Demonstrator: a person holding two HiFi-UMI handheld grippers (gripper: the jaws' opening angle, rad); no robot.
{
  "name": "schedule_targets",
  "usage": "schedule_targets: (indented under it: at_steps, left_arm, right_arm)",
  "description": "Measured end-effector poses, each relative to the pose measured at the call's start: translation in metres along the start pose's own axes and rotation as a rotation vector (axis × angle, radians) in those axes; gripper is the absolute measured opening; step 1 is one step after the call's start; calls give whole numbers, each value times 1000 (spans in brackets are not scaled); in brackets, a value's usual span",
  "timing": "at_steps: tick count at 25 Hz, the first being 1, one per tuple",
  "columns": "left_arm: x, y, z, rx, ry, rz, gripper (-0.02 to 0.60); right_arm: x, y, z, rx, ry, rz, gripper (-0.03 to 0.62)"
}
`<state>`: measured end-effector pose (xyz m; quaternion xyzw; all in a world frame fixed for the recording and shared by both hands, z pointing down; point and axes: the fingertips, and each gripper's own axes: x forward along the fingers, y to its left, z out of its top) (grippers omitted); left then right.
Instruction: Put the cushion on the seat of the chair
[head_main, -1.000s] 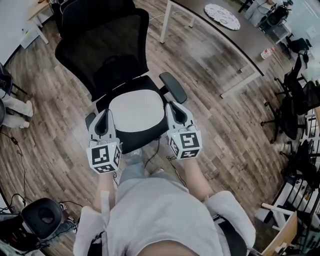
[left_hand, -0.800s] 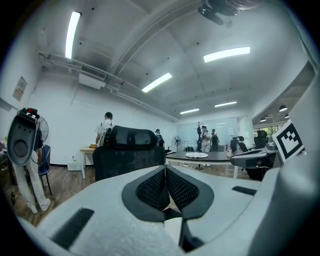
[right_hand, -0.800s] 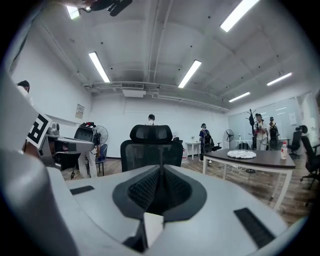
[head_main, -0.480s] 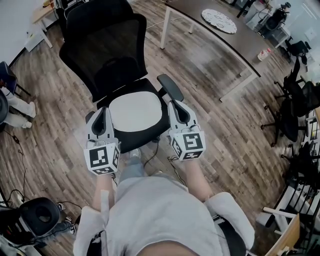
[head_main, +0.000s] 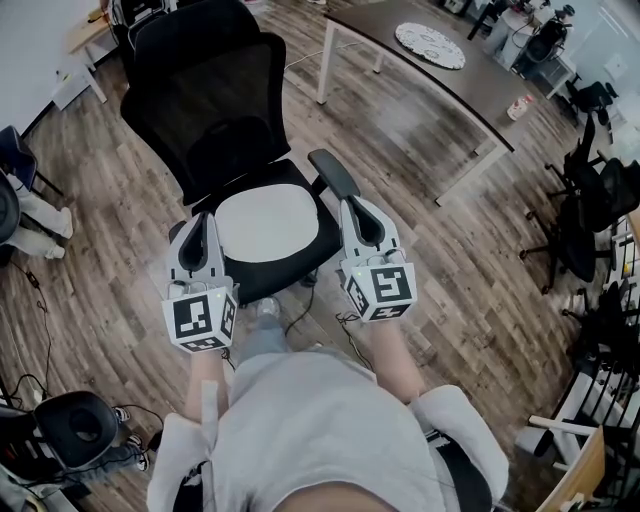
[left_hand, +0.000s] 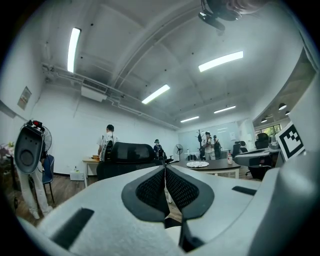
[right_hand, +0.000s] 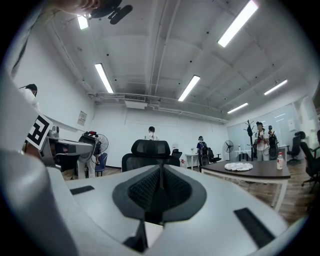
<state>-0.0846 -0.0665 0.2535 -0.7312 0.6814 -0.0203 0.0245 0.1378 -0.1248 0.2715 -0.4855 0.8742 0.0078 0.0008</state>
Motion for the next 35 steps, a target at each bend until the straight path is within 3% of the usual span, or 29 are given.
schedule_targets:
  at_steps: [35]
  left_arm:
    - [-28, -39, 18, -17, -31, -28, 12]
  right_arm:
    - [-55, -12, 29, 3, -72, -33, 23]
